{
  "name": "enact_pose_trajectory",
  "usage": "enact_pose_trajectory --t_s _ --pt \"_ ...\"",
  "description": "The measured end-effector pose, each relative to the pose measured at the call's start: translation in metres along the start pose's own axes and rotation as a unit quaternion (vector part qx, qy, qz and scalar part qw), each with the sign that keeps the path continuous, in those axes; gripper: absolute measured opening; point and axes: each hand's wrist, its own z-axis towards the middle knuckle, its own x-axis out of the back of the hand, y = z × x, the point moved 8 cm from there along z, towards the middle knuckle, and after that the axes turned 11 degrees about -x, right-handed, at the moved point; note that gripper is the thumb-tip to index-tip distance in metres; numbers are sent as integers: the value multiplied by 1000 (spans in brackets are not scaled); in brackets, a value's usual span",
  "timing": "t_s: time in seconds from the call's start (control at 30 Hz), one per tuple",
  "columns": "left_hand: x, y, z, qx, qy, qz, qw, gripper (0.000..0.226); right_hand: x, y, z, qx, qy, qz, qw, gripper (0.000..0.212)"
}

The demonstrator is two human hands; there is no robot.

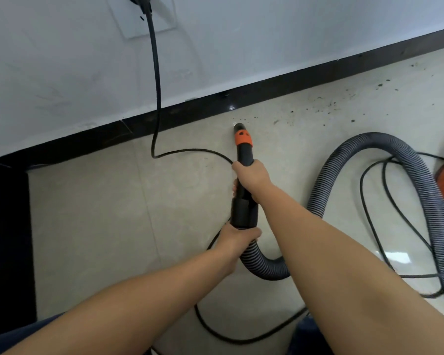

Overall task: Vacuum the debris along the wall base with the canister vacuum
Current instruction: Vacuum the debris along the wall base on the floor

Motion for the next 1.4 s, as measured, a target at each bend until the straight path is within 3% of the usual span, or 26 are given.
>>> enact_pose_trajectory --t_s 0.3,0.6,0.73,1.03,1.4 --pt "1 21 17 -60 11 42 997 38 21 -8 14 -16 52 63 997 12" --pt "29 25 17 -101 101 23 990 41 -40 -26 13 -1 -43 -8 999 18" --pt "27 30 28 -92 64 55 992 42 -20 -28 16 -11 -4 32 999 20" --pt "-16 49 42 -79 -118 172 975 48 68 -5 21 -46 138 160 976 24" --pt "-5 65 52 -108 -100 191 970 44 56 -22 27 -46 86 175 980 24"
